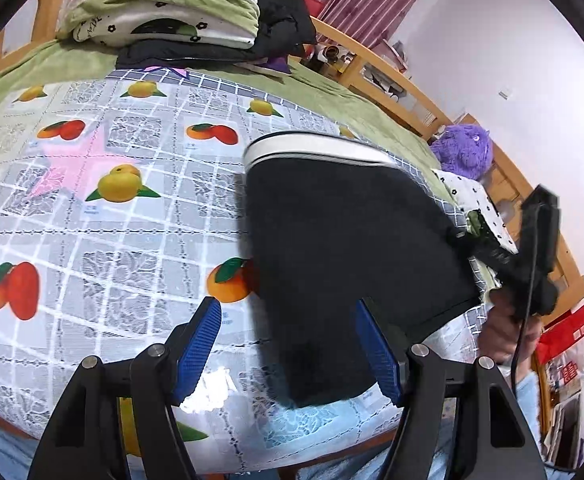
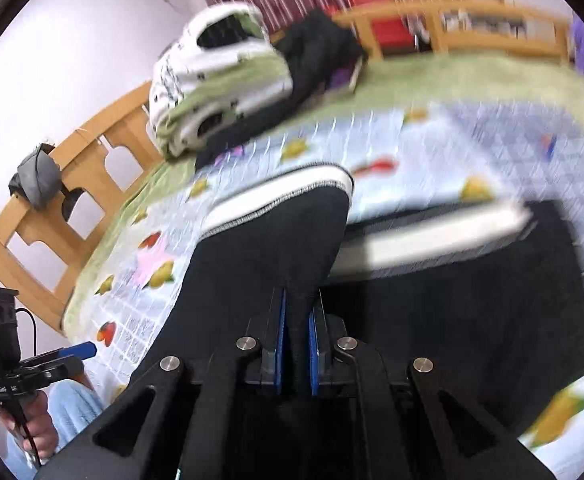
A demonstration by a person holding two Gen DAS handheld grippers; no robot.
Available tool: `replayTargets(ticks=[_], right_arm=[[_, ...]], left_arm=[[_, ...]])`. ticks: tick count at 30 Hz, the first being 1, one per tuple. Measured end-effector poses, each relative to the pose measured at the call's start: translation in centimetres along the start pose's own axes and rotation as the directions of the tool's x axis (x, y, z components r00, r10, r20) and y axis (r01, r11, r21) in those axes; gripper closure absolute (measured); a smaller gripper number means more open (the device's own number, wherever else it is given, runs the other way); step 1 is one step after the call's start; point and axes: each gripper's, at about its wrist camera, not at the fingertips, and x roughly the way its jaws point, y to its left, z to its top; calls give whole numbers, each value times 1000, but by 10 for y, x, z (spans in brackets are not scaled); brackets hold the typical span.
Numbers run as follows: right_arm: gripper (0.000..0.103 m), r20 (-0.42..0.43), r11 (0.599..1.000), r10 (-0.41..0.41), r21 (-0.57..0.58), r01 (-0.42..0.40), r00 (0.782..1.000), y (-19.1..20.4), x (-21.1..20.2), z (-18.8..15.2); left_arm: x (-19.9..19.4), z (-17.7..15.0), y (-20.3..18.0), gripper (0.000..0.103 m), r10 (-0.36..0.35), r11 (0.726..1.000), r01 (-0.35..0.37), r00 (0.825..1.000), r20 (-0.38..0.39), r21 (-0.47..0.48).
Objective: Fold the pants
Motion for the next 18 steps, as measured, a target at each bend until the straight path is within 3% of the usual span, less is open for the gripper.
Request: replayTargets(ticks=[4,11,13,14,15,18], right_arm=[[94,-5,989,-139,-53,138,990,-15,-27,16],[94,-37,932,-360,-49,359,932,-94,-51,9],[86,-113,918,-396,-16,396,911,-123,-32,-5],[78,-145,913,-406,-16,408,902,-132,-22,-12],[69,-132,909,-415,-20,416,900,-135,-21,-18],[69,-51,916,-396,50,399,917,-134,-51,-24]], left_arm=[[20,0,-12,36,-50,999,50,998,-40,8],[54,-5,-53,36,-123,989,130,988,-96,69],[65,-5,-64,36,-125,988,134,986,-112,75],[71,-6,-71,36,-126,988,137,984,-123,78],[73,-6,-74,36,-131,986,142,983,-127,82],[78,-10,-81,36,-104,986,118,988,-118,115]])
